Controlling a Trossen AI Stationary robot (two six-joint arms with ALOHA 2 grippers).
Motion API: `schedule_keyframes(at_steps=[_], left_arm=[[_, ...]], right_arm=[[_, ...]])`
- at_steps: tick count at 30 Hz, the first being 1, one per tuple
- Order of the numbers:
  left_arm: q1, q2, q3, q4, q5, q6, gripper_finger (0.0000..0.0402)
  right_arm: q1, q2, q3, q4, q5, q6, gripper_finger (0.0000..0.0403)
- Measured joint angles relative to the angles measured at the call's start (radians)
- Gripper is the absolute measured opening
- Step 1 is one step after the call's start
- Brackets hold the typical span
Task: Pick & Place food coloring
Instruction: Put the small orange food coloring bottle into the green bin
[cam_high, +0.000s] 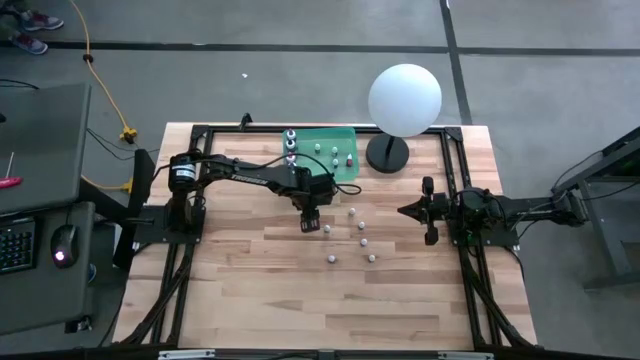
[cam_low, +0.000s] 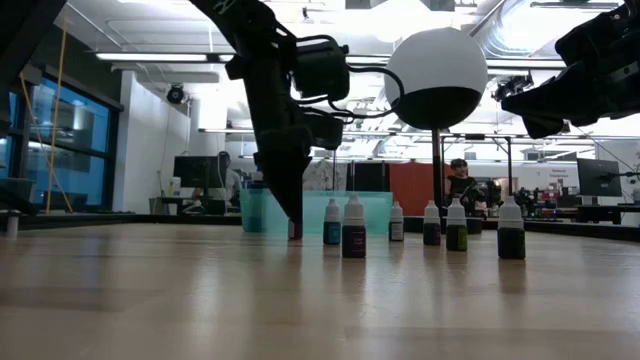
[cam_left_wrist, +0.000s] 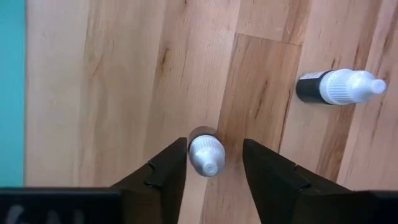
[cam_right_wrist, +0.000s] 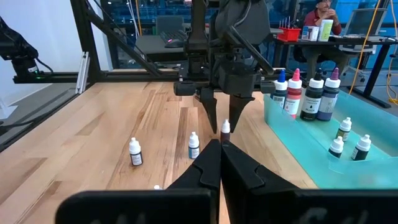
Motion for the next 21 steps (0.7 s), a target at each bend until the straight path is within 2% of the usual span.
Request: schedule_keyframes(at_steps=[13, 21], left_arm=[[-0.001, -0.001, 0.001, 0.001, 0.002, -0.043, 0.0059], [0.000, -0.026, 0.018, -0.022, 0.003, -0.139, 0.0058]], right_arm=[[0.000, 0.000, 0.000, 0.000, 0.000, 0.000, 0.0000], [0.000, 0.000, 0.000, 0.000, 0.000, 0.000, 0.0000]])
